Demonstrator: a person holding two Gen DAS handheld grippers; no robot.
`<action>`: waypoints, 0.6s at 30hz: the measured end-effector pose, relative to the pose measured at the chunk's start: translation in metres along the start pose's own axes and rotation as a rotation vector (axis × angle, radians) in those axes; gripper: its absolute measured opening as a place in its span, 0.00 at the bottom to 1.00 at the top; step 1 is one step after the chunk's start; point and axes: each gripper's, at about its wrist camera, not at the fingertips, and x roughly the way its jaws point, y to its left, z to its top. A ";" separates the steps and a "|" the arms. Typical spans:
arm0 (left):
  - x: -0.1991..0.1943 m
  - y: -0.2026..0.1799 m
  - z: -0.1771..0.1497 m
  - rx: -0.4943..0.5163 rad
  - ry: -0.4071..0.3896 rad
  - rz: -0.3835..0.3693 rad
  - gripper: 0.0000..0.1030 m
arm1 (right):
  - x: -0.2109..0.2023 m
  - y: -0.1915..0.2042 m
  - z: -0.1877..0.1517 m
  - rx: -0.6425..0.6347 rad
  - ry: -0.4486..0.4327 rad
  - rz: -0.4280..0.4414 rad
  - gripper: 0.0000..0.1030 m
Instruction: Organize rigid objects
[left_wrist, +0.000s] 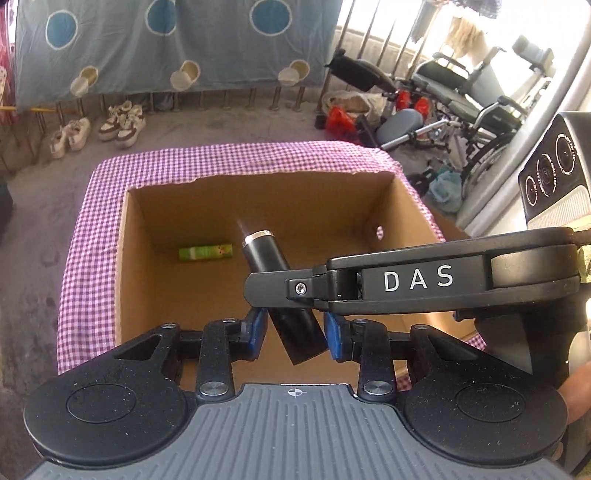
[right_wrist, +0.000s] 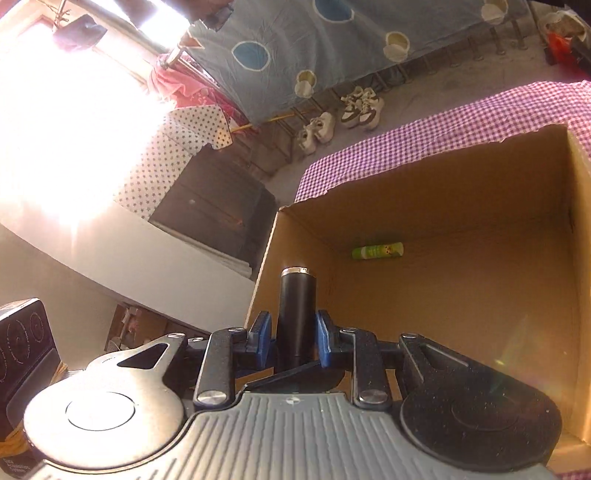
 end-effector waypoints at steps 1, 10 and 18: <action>0.008 0.007 0.003 -0.017 0.023 0.003 0.32 | 0.013 -0.003 0.005 0.013 0.029 -0.007 0.27; 0.053 0.045 0.011 -0.089 0.142 0.067 0.32 | 0.088 -0.028 0.029 0.068 0.197 -0.066 0.27; 0.054 0.052 0.011 -0.097 0.139 0.091 0.36 | 0.103 -0.032 0.033 0.071 0.219 -0.084 0.30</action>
